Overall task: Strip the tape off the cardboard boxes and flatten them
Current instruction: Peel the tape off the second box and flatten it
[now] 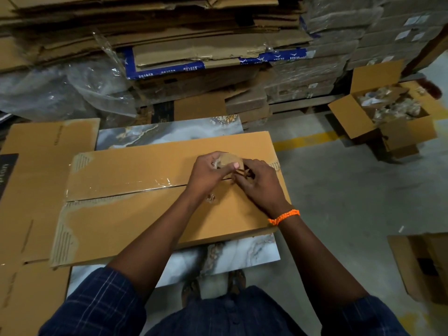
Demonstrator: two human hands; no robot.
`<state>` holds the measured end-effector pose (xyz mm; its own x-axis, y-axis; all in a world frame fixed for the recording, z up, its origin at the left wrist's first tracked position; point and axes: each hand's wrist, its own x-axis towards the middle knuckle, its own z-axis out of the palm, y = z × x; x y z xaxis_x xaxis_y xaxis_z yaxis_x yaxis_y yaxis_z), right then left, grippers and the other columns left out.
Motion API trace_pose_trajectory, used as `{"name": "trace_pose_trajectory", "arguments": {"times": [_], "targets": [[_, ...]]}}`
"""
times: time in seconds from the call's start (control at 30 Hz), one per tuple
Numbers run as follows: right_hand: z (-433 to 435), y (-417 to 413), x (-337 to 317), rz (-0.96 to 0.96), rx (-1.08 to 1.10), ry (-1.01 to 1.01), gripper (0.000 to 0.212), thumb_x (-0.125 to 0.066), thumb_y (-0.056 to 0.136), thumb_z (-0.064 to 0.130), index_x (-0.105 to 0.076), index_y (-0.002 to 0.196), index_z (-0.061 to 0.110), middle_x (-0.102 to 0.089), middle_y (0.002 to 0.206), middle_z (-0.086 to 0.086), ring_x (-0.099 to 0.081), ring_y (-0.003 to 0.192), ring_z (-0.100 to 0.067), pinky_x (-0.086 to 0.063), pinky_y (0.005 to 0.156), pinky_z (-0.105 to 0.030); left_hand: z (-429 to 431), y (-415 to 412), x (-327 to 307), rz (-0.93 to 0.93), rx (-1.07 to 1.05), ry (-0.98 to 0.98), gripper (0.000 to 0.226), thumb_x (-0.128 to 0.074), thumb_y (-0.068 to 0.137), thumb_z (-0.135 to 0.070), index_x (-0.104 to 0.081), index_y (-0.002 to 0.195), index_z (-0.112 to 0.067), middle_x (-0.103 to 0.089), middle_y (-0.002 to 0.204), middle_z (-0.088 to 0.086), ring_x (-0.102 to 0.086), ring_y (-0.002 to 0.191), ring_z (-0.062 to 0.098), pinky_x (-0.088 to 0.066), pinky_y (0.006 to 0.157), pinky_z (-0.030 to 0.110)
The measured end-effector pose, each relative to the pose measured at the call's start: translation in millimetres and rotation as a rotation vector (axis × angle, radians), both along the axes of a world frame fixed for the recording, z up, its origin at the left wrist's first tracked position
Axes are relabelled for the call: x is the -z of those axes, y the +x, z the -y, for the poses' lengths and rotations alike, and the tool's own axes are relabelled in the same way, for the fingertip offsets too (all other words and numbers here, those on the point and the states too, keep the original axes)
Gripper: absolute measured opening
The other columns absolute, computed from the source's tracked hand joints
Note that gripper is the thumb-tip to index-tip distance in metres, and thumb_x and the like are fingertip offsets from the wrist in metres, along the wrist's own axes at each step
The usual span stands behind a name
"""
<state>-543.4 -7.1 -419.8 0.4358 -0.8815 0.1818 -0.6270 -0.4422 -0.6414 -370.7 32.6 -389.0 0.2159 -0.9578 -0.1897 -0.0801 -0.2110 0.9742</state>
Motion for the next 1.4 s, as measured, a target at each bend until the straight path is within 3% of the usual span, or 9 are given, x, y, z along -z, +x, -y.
{"name": "trace_pose_trajectory", "arguments": {"times": [0.13,0.27,0.5,0.7,0.87,1.0,1.1,1.23,1.4], "targets": [[-1,-6,4,-0.047,-0.036,0.034,0.066,-0.074,0.086,0.045,-0.054,0.142,0.016,-0.059,0.129,-0.002,-0.049,0.118,-0.016,-0.04,0.101,-0.026,4,10,-8,0.018,-0.099,0.018,0.004,-0.076,0.091,-0.02,-0.074,0.094,-0.019,-0.067,0.06,-0.017,-0.053,0.05,-0.004,-0.044,0.054,0.018],[2,-11,16,-0.191,-0.1,-0.024,0.062,-0.061,0.093,0.054,-0.055,0.142,0.017,-0.046,0.151,-0.008,-0.04,0.137,-0.025,-0.035,0.115,-0.039,-5,51,-6,0.197,-0.287,0.062,0.014,-0.079,0.086,-0.033,-0.077,0.09,-0.02,-0.075,0.082,-0.007,-0.067,0.071,0.012,-0.051,0.07,0.028],[4,-9,23,-0.255,-0.125,-0.104,0.062,-0.049,0.097,0.056,-0.054,0.143,0.016,-0.045,0.152,-0.01,-0.041,0.136,-0.028,-0.036,0.115,-0.041,-78,180,-17,-0.099,-0.893,-0.036,0.02,-0.071,0.089,-0.017,-0.057,0.075,-0.022,-0.054,0.057,-0.007,-0.045,0.046,0.007,-0.036,0.045,0.023],[-4,11,13,-0.345,-0.011,-0.206,0.061,-0.05,0.096,0.054,-0.059,0.134,0.007,-0.053,0.141,-0.018,-0.048,0.126,-0.035,-0.041,0.108,-0.043,-96,209,-8,-0.215,-1.154,-0.115,0.014,-0.056,0.1,-0.02,-0.062,0.087,-0.019,-0.062,0.073,-0.002,-0.059,0.059,0.011,-0.046,0.049,0.022],[-30,88,6,-0.365,-0.199,-0.186,0.053,-0.056,0.095,0.05,-0.059,0.137,0.018,-0.049,0.147,-0.016,-0.045,0.132,-0.037,-0.039,0.111,-0.047,-89,179,2,-0.355,-0.8,0.088,0.063,-0.043,0.094,-0.074,-0.065,0.09,-0.015,-0.063,0.071,0.005,-0.055,0.053,0.018,-0.041,0.046,0.025],[-49,131,9,-0.333,-0.262,-0.135,0.039,-0.055,0.096,0.044,-0.063,0.132,0.033,-0.051,0.147,-0.01,-0.043,0.135,-0.035,-0.035,0.11,-0.054,-79,139,-7,0.097,-0.264,0.251,0.102,-0.043,0.063,-0.101,-0.069,0.11,-0.014,-0.072,0.103,0.003,-0.066,0.086,0.02,-0.052,0.075,0.036],[-51,135,7,-0.137,-0.187,-0.097,0.023,-0.062,0.088,0.02,-0.076,0.107,0.019,-0.065,0.109,-0.012,-0.056,0.104,-0.035,-0.049,0.089,-0.047,-74,121,-7,0.422,-0.056,0.309,0.082,-0.061,0.078,-0.08,-0.063,0.132,-0.018,-0.066,0.13,0.001,-0.061,0.115,0.017,-0.045,0.092,0.031],[-57,136,-15,0.276,-0.007,0.308,0.019,-0.062,0.094,0.012,-0.08,0.095,0.011,-0.077,0.086,-0.008,-0.068,0.077,-0.015,-0.054,0.07,-0.035,-79,122,2,0.554,0.064,0.179,0.078,-0.081,0.075,-0.059,-0.056,0.139,-0.023,-0.058,0.122,0.0,-0.054,0.102,0.009,-0.04,0.08,0.023],[-64,161,-41,0.644,-0.114,0.801,0.019,-0.064,0.097,0.015,-0.076,0.086,0.005,-0.072,0.081,-0.012,-0.059,0.072,-0.026,-0.047,0.064,-0.035,-82,131,13,0.693,0.067,0.053,0.022,-0.075,0.086,-0.03,-0.058,0.094,-0.019,-0.048,0.092,-0.001,-0.057,0.086,0.024,-0.042,0.07,0.034]]}}
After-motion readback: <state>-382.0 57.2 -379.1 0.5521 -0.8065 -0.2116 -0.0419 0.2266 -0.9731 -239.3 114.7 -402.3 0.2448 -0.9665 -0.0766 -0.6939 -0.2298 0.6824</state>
